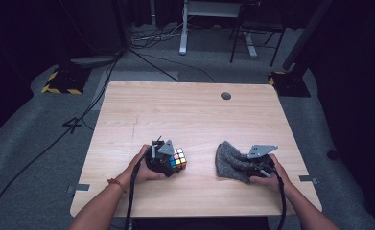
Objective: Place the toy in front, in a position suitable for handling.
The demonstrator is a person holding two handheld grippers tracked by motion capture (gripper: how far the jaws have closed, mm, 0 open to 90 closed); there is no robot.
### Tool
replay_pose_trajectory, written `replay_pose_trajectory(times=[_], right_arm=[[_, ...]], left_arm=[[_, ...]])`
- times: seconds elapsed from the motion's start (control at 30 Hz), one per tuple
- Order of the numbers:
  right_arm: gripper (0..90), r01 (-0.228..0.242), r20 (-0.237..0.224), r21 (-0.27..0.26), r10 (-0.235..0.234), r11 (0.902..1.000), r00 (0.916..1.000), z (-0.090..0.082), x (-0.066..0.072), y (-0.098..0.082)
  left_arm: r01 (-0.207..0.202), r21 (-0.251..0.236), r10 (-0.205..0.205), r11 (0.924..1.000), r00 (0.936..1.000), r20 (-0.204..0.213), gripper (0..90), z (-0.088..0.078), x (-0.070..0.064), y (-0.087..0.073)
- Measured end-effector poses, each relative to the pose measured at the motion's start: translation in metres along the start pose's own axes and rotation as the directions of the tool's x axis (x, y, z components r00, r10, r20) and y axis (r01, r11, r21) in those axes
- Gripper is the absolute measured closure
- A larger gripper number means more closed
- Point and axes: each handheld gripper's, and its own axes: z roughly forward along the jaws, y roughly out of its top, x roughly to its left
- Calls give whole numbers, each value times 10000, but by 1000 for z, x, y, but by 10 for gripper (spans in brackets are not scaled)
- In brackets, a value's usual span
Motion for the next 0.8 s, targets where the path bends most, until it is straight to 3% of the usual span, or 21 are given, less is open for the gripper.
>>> replay_pose_trajectory(times=[0.27, 0.47, 0.8], right_arm=[[750, -63, -4, -75, 63, 10000, 10000, -2, 0, 0], [761, 60, -66, -232, -61, 9997, 10000, -7, 1, 2], [764, 404, -98, -1546, -424, 9872, 9991, -40, 9, 30]], left_arm=[[-449, -178, 446, 9988, 9989, -174, 337, -8, -13, 10], [-615, -337, 618, 9975, 9981, 60, 337, -9, -22, 20], [-1163, -7, 1163, 9932, 9932, 78, 337, 6, -39, 45]])
